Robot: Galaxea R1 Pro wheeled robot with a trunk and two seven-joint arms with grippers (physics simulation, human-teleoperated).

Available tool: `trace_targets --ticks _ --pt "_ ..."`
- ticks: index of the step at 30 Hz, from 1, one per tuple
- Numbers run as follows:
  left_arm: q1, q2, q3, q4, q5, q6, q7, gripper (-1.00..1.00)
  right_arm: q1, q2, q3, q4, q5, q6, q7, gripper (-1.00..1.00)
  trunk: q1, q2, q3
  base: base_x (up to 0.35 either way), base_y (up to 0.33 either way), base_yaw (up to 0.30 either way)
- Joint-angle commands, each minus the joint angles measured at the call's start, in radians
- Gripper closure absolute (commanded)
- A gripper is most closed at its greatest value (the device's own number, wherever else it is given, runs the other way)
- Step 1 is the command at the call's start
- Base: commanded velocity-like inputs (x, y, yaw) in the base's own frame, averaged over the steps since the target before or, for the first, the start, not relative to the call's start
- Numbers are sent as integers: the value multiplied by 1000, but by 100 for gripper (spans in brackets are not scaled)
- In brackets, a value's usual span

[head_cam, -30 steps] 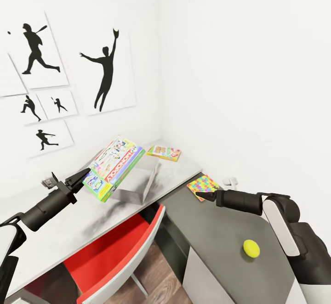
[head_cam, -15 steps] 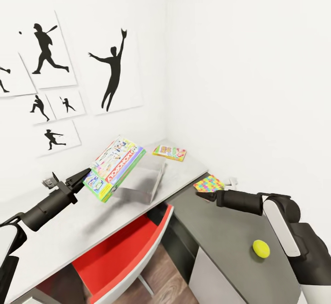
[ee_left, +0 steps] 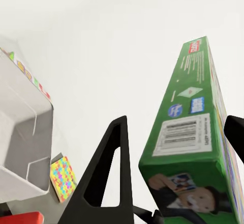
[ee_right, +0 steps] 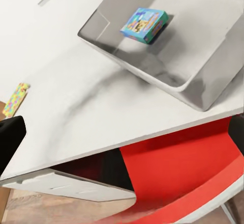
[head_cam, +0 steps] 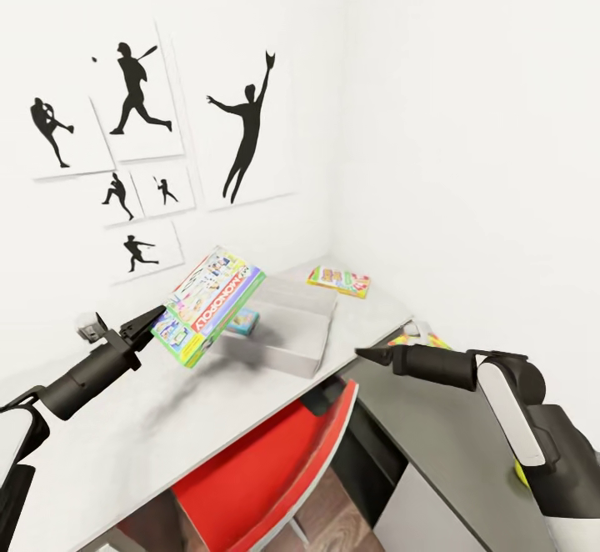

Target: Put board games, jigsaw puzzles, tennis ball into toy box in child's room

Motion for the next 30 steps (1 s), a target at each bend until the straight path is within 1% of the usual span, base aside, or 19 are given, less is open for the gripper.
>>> trace_targets --ticks 1,16,23,30 --pt "-1 0 1 0 6 7 -2 100 -1 0 0 0 7 2 7 -100 1 -2 -2 117 93 12" --pt "-1 0 1 0 6 8 -2 100 0 0 0 0 7 2 8 -100 1 -2 -2 38 24 3" --pt "-1 -1 -1 -1 5 8 -3 100 0 0 0 0 7 2 9 -100 1 -2 -2 200 2 0" --pt "-1 -2 -1 -1 5 8 -3 100 0 0 0 0 7 2 9 -100 1 -2 -2 95 0 0"
